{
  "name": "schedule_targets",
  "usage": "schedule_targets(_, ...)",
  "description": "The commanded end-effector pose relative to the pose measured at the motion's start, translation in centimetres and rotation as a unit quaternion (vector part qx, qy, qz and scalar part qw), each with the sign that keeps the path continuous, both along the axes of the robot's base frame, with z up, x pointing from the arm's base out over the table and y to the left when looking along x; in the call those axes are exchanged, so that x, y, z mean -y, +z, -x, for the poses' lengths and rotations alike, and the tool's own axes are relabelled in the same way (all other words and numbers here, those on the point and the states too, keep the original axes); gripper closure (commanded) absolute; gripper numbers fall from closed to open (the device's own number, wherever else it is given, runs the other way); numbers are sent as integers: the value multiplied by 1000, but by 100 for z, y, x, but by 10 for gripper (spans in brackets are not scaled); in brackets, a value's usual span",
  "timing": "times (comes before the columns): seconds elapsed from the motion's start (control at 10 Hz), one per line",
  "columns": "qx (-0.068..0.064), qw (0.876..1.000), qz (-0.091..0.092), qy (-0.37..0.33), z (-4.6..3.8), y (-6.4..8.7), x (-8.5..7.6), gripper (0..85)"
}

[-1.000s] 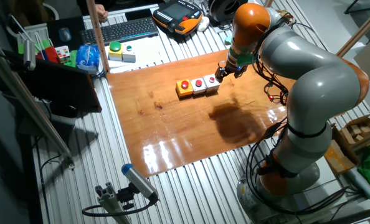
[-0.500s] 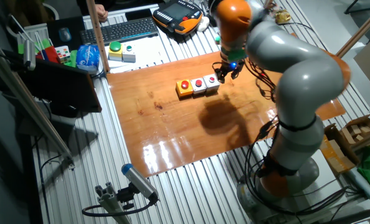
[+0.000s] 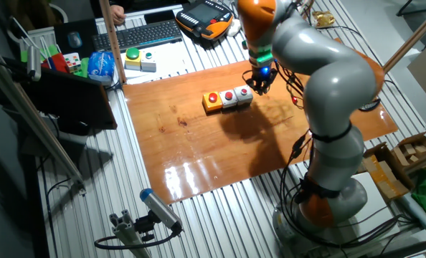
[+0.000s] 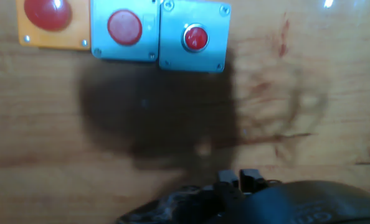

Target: Press three buttons from left to right in sequence

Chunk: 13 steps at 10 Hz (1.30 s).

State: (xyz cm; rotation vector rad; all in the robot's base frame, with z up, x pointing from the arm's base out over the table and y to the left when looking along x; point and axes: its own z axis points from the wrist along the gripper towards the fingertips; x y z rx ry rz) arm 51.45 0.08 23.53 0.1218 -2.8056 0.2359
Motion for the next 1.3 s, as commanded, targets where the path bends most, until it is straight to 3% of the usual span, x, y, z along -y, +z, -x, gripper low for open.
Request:
schedule_targets(0.0, 0, 1000, 0, 1, 0, 4, 0, 840)
schedule_targets(0.7, -10, 999, -11, 36, 0, 4, -4, 843)
schedule_targets(0.8, 0, 999, -16, 40, 0, 4, -4, 843)
schedule_targets(0.9, 36, 997, -51, 38, 0, 4, -4, 843)
schedule_targets(1.0, 64, 995, -62, 55, 0, 4, -4, 843)
schedule_targets(1.1, 58, 995, -61, 47, 0, 4, -4, 843)
schedule_targets(1.2, 75, 995, -64, 34, 0, 4, -4, 843)
